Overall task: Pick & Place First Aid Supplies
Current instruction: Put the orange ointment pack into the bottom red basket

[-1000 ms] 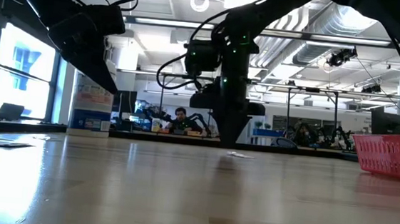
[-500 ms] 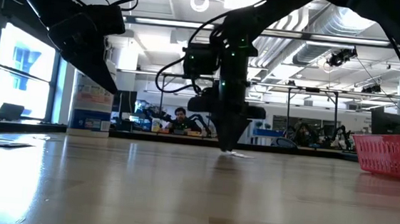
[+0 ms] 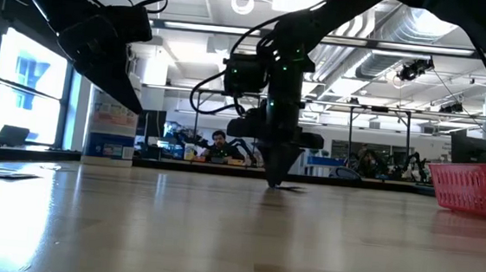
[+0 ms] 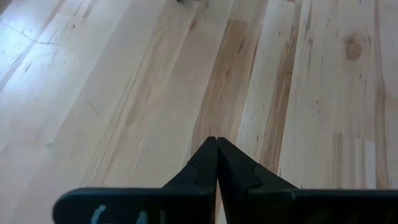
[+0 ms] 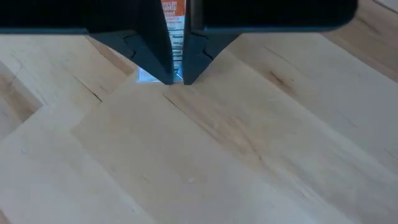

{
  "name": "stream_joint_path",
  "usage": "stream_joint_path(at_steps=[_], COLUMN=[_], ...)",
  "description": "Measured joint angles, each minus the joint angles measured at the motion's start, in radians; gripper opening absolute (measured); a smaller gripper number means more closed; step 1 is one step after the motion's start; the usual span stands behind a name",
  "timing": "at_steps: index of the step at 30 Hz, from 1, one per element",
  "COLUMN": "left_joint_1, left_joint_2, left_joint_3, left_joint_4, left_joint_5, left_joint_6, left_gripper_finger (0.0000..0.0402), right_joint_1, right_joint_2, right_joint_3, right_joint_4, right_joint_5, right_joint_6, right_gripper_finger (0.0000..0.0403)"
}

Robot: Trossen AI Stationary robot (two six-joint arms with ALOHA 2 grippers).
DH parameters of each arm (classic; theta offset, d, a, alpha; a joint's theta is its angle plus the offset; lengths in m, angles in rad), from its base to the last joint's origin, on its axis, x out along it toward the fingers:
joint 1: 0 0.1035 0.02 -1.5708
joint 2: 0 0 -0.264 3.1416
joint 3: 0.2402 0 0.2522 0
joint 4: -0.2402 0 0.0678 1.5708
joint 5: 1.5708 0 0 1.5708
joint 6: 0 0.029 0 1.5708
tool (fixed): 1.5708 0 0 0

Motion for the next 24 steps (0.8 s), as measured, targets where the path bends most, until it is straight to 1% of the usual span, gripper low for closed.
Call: stream_joint_path(at_steps=[4, 9, 14, 18, 21, 24], left_joint_1=[0.0, 0.0, 0.0, 0.0, 0.0, 0.0], left_joint_2=[0.0, 0.0, 0.0, 0.0, 0.0, 0.0], left_joint_3=[0.0, 0.0, 0.0, 0.0, 0.0, 0.0], left_joint_4=[0.0, 0.0, 0.0, 0.001, 0.004, 0.009], left_joint_5=[0.001, 0.001, 0.001, -0.012, -0.013, -0.015], left_joint_6=[-0.004, -0.005, -0.005, -0.004, -0.004, 0.0], left_gripper_finger=[0.0, 0.0, 0.0, 0.0, 0.0, 0.0], right_joint_1=[0.009, 0.04, 0.092, 0.149, 0.213, 0.298], right_joint_2=[0.0, -0.019, -0.105, -0.183, -0.256, -0.316], right_joint_3=[-0.001, -0.006, -0.004, -0.005, -0.004, -0.004], right_joint_4=[0.004, -0.019, -0.059, -0.166, -0.281, -0.438], right_joint_5=[0.004, 0.005, -0.002, -0.01, 0.004, 0.031], right_joint_6=[-0.026, -0.042, -0.028, 0.005, 0.082, 0.185], right_gripper_finger=[0.0004, 0.0001, 0.0001, 0.0001, 0.0, 0.0])
